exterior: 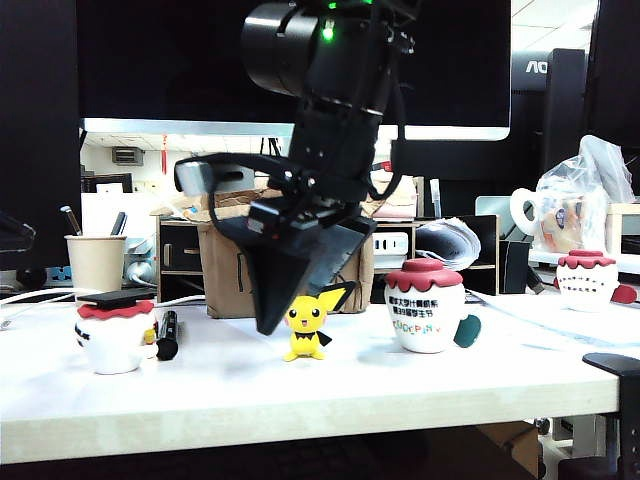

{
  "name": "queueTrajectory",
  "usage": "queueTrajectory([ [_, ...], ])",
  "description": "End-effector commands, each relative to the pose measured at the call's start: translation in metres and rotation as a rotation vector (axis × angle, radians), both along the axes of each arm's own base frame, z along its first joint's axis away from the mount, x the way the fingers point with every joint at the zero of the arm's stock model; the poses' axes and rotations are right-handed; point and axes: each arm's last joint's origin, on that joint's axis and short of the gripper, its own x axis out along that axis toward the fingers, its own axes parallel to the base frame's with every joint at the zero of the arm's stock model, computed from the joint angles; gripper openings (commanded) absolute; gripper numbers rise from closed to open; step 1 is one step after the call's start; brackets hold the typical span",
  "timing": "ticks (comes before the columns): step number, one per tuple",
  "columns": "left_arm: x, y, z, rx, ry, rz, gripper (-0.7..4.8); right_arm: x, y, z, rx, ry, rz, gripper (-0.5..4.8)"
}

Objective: Put the doll that is least similar in color compared to the others into the paper box.

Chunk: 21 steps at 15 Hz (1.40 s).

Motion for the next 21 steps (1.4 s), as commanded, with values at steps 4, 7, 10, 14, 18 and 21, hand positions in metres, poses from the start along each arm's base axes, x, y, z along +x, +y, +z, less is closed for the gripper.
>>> queueTrajectory([
  [4,0.0002,-0.0002,0.0014,-0.007,-0.011,-0.005,-0.05,0.0119,-0.0071,0.0001,-0.002,-0.031,-0.037,4.2],
  [7,0.0002,-0.0002,0.0016,-0.007,-0.011,-0.004,-0.05,0.0147,-0.0054,0.0016,0.024,-0.057,-0.039,3.71],
  [10,0.0002,-0.0002,0.0015,-0.007,-0.011,-0.004,-0.05,0.0149,-0.0052,0.0011,0.024,-0.056,-0.039,3.67],
  [14,0.0002,-0.0002,0.0015,-0.007,-0.011,-0.004,-0.05,0.0142,-0.0056,0.0007,0.028,-0.04,-0.034,2.68],
  [18,0.0002,-0.0002,0.0014,-0.007,-0.011,-0.004,-0.05,0.0134,-0.0068,0.0001,0.026,-0.019,-0.03,1.45],
  [21,0.0002,-0.0002,0.0014,-0.007,-0.011,-0.004,-0.05,0.0132,-0.0071,-0.0001,0.023,-0.015,-0.033,0.78],
])
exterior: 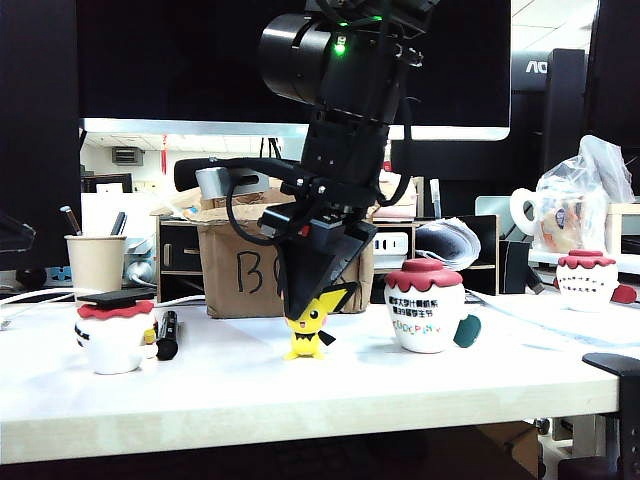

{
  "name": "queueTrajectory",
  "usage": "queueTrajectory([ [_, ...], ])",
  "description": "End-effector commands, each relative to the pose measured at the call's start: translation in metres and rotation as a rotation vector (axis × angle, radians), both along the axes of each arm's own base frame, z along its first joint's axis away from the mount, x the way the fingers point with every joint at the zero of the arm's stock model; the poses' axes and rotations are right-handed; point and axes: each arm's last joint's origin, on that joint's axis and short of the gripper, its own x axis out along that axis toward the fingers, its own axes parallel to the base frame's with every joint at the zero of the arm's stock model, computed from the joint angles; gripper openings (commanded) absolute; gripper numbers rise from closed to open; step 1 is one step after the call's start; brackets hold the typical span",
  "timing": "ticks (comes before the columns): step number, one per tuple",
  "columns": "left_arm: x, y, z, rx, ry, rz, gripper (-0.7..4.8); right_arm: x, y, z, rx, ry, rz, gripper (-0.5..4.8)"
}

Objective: Put the doll that is least similar in color compared to the others into the paper box.

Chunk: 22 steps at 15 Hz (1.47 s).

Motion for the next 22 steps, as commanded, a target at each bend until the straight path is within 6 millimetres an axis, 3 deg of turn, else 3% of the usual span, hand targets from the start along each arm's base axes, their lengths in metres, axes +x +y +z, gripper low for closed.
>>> queueTrajectory([
  [1,0.0,0.0,0.001,-0.007,-0.011,-0.004,-0.05,0.0,0.0,0.002,0.005,0.003,0.002,0.75],
  [5,0.0,0.0,0.002,-0.007,-0.011,-0.004,-0.05,-0.001,0.0,0.007,0.024,0.0,-0.025,0.73],
  [8,0.0,0.0,0.001,-0.007,-0.011,-0.004,-0.05,-0.004,-0.001,0.028,0.073,-0.043,-0.024,0.73],
  [12,0.0,0.0,0.001,-0.007,-0.011,-0.004,-0.05,-0.007,-0.003,0.1,0.264,-0.161,0.004,0.73],
  [15,0.0,0.0,0.002,-0.007,-0.011,-0.003,-0.05,0.01,-0.003,0.143,0.44,-0.355,-0.014,0.73],
  [18,0.0,0.0,0.001,-0.007,-0.011,-0.004,-0.05,0.037,-0.009,0.152,0.555,-0.512,-0.062,0.74],
  [19,0.0,0.0,0.002,-0.007,-0.011,-0.004,-0.05,0.054,-0.013,0.147,0.562,-0.571,-0.113,0.74],
  [22,0.0,0.0,0.001,-0.007,-0.011,-0.004,-0.05,0.074,-0.013,0.124,0.517,-0.574,-0.174,0.74],
])
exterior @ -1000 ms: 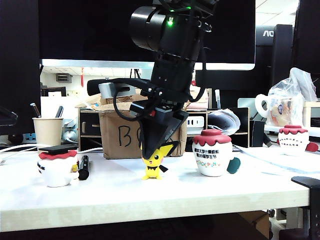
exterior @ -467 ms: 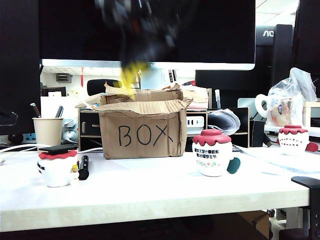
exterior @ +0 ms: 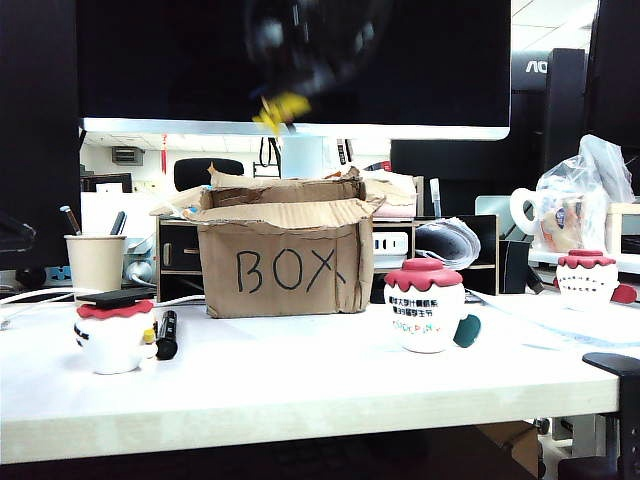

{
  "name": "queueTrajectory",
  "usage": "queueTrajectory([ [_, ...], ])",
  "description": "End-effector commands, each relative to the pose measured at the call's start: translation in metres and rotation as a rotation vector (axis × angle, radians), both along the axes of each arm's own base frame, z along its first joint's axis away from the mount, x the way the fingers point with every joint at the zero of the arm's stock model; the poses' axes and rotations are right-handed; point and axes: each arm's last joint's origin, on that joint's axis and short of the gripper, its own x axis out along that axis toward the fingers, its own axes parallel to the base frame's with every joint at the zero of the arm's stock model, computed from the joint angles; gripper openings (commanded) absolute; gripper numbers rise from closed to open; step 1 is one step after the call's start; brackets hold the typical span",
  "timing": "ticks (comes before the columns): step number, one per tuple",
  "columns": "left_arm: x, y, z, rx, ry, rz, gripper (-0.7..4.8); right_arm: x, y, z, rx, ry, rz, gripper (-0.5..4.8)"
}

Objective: Put the doll that is least similar in color compared to the others into the paper box.

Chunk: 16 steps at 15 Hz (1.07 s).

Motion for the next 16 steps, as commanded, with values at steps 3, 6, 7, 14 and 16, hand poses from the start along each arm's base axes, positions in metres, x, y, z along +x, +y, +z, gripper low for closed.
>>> queueTrajectory([
  [3,0.0,0.0,0.001,-0.007,-0.011,-0.004,-0.05,0.014,0.006,-0.027,-0.052,0.037,-0.038,1.19],
  [6,0.0,0.0,0.001,-0.007,-0.011,-0.004,-0.05,0.015,0.007,-0.033,-0.073,0.056,-0.051,1.82],
  [7,0.0,0.0,0.002,-0.007,-0.011,-0.004,-0.05,0.015,0.007,-0.032,-0.073,0.056,-0.051,2.13],
  [14,0.0,0.0,0.001,-0.007,-0.011,-0.004,-0.05,0.014,0.006,-0.03,-0.07,0.053,-0.052,1.88],
  [16,0.0,0.0,0.002,-0.008,-0.012,-0.003,-0.05,0.006,-0.001,-0.017,-0.083,0.052,-0.076,-0.05],
])
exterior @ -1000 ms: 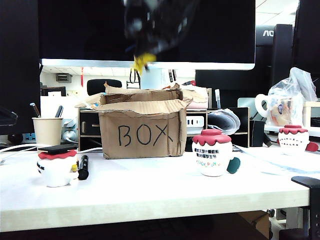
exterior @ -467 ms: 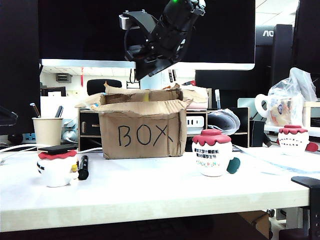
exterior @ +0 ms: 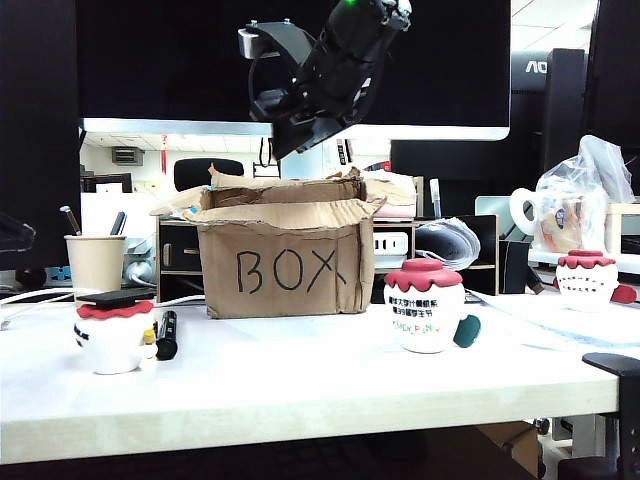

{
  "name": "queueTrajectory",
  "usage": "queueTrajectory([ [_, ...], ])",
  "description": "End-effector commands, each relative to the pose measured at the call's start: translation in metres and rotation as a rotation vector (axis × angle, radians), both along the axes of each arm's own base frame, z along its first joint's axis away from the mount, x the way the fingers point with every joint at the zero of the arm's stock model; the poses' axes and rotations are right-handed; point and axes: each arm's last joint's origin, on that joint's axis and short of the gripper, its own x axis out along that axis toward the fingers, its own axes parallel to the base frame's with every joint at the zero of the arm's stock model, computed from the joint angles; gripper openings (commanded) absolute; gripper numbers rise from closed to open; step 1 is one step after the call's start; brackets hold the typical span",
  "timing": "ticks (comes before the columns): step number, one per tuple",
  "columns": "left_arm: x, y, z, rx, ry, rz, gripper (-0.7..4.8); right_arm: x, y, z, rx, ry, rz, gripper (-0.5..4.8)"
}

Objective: Put the doll that is least similar in color compared to the others into the paper box.

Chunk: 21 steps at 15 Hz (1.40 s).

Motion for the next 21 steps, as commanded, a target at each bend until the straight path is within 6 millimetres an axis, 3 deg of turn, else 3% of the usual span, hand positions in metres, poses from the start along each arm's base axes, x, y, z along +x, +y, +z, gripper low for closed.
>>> queueTrajectory([
  [1,0.0,0.0,0.002,-0.007,-0.012,-0.004,-0.05,-0.015,-0.012,0.027,-0.01,-0.012,-0.038,-0.06],
  [6,0.0,0.0,0.001,-0.007,-0.011,-0.004,-0.05,-0.055,-0.041,0.047,-0.089,0.168,-0.083,-0.06],
  [9,0.0,0.0,0.001,-0.007,-0.011,-0.004,-0.05,-0.079,-0.058,0.04,-0.087,0.204,-0.101,-0.06],
  [17,0.0,0.0,0.002,-0.007,-0.011,-0.004,-0.05,-0.173,-0.128,0.032,0.092,0.119,-0.143,-0.06],
  [21,-0.001,0.001,0.004,-0.024,-0.04,-0.002,-0.05,-0.217,-0.159,0.016,0.208,0.123,-0.14,-0.06],
])
